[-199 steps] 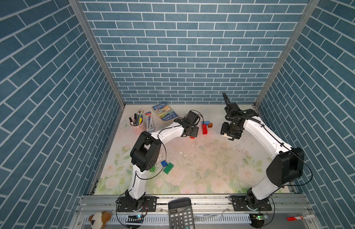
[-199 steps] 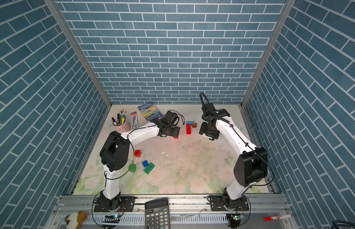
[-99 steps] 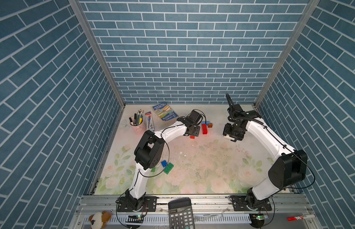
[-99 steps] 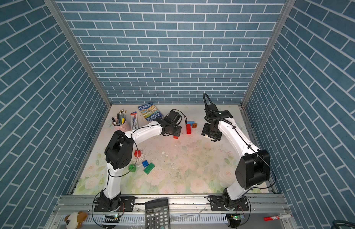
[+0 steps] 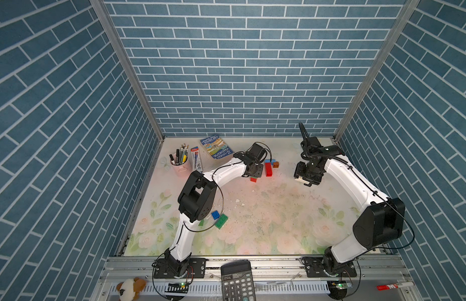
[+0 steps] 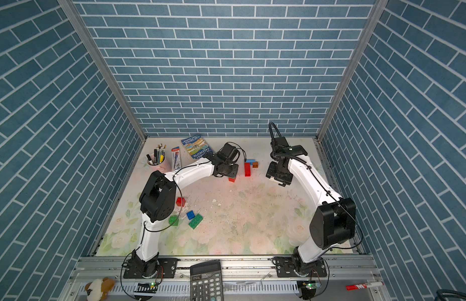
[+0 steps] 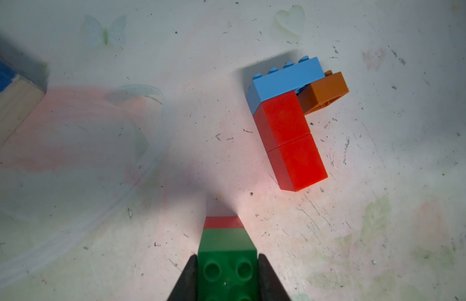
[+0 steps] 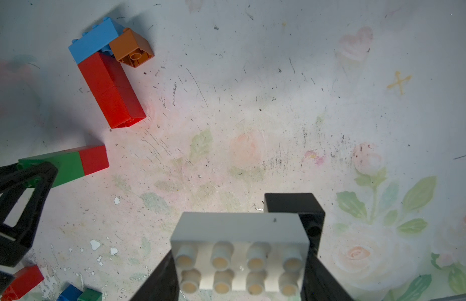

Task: Assemble the letter r with lego
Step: Move the lego brick at the center of the board.

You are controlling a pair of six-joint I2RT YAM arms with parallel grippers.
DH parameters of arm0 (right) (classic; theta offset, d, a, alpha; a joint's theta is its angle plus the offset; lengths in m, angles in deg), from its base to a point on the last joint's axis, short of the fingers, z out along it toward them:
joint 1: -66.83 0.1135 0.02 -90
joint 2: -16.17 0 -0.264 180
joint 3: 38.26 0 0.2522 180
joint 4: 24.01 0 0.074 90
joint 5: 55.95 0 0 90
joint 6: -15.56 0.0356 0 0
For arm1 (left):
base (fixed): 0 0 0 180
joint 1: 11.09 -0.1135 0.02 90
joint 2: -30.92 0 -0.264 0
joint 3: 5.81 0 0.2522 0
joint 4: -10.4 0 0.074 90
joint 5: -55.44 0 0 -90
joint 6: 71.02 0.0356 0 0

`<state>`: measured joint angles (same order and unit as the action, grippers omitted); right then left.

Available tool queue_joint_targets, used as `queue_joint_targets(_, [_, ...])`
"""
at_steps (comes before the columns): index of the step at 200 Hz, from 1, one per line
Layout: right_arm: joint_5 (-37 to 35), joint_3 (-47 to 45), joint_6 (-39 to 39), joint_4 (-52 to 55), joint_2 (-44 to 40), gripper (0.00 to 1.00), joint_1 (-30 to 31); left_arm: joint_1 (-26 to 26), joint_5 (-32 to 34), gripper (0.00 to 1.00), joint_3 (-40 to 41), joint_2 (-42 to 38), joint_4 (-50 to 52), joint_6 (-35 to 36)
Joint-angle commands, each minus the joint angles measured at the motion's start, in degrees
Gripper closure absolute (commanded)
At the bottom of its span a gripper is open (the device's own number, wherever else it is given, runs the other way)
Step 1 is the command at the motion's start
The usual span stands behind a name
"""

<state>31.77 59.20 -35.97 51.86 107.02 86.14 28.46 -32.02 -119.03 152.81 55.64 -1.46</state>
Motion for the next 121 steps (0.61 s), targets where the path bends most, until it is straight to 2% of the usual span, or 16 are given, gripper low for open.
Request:
queue_joint_targets(1, [0.1, -0.6, -2.0, 0.6, -1.7, 1.00, -0.5, 0.4, 0.4, 0.70, -1.0, 1.6, 1.9, 0.1])
queue_joint_targets(70, [0.9, -1.3, -2.2, -0.3, -1.9, 1.00, -0.7, 0.4, 1.6, 0.70, 0.2, -1.9, 5.7, -4.3])
queue_joint_targets(121, [2.2, -2.6, -3.0, -1.2, -2.3, 1.00, -0.7, 2.1, 4.7, 0.70, 6.6, -7.6, 7.5, -10.0])
